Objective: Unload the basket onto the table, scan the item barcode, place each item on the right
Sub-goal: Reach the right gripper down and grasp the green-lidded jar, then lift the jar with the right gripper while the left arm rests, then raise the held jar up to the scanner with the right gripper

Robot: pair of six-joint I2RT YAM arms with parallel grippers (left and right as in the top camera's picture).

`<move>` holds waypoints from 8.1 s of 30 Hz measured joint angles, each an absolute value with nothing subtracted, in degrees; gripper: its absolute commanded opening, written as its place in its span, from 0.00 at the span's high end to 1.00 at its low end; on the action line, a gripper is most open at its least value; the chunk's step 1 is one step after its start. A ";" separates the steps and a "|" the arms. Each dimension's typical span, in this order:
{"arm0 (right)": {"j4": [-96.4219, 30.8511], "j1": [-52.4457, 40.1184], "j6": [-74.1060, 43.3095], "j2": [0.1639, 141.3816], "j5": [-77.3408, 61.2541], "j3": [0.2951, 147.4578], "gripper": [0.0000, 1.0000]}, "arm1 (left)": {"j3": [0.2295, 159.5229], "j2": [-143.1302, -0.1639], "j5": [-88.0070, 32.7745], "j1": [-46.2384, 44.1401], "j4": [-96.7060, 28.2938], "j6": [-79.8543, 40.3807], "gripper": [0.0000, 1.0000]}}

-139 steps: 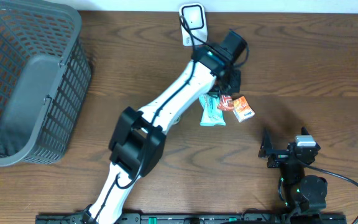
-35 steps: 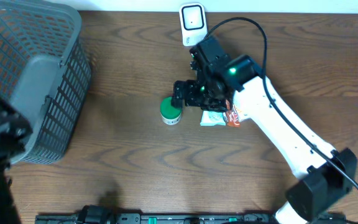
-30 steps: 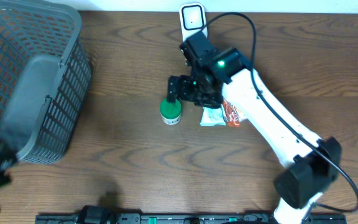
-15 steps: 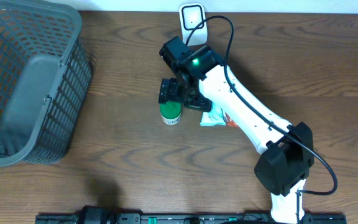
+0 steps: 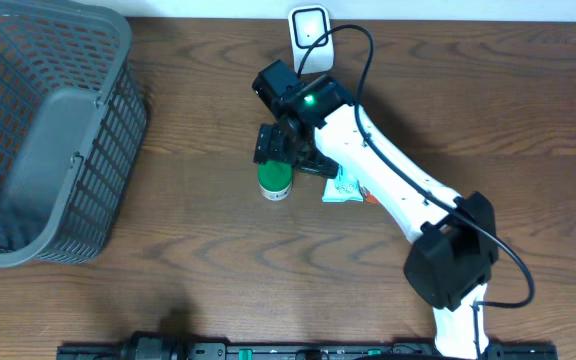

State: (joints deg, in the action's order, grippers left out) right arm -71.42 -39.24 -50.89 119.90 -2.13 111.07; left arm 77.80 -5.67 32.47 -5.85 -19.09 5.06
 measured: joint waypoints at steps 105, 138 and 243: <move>-91.85 -37.95 -29.45 135.55 -15.88 124.60 0.42 | 42.28 -8.97 30.96 -6.46 -42.44 -32.69 0.07; -97.25 -37.67 -25.41 135.26 -23.24 136.18 0.36 | 23.81 -8.95 28.75 -6.48 -37.52 -33.04 0.07; 11.49 -26.41 9.30 148.66 22.20 120.22 0.50 | 23.79 -8.95 28.62 -6.48 -37.60 -33.04 0.07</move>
